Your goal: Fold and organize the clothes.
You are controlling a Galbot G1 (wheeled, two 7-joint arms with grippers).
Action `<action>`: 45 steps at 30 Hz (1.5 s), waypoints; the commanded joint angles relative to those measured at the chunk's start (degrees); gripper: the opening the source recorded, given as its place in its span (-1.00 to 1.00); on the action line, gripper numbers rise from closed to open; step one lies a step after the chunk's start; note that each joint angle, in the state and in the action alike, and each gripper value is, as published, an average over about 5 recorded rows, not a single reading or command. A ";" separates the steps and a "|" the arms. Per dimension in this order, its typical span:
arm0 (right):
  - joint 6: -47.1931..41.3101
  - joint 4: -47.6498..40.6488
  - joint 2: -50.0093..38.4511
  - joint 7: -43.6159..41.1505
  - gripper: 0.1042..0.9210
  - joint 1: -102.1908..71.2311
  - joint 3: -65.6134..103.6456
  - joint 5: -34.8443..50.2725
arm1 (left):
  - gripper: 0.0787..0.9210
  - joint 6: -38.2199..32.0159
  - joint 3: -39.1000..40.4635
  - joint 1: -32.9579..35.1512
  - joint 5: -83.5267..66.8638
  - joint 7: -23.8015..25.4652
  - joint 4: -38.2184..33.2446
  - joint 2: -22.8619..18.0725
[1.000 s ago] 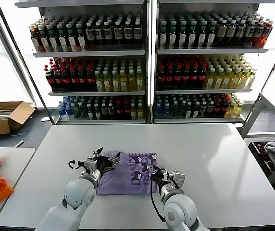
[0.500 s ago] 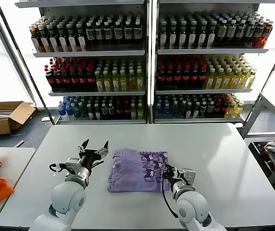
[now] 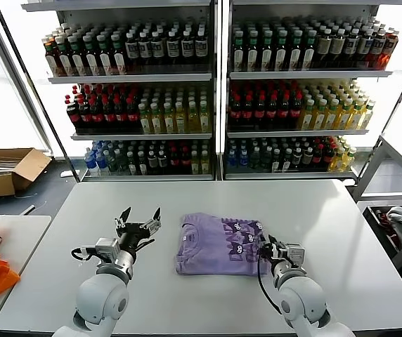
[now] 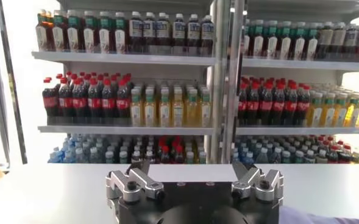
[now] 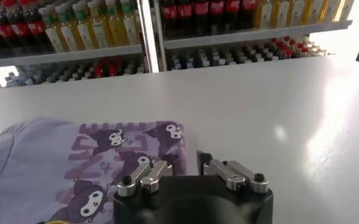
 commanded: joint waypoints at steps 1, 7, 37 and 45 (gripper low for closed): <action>0.04 9.84 -0.69 -2.94 -0.39 -2.89 1.01 -6.28 | 0.77 -0.28 0.51 3.15 2.42 0.05 -1.80 -2.97; 0.01 13.80 0.29 -2.56 0.03 -6.57 -3.72 -2.19 | 0.77 -0.54 0.74 5.13 3.63 0.43 -2.85 -4.17; 0.04 6.33 3.56 3.33 0.76 -9.69 0.22 9.65 | 0.77 -1.27 -0.52 12.02 5.53 1.94 -6.42 -4.90; 0.11 16.00 2.99 1.74 0.76 -12.81 3.16 3.01 | 0.77 -2.19 -1.10 12.27 5.47 2.50 -7.00 -4.98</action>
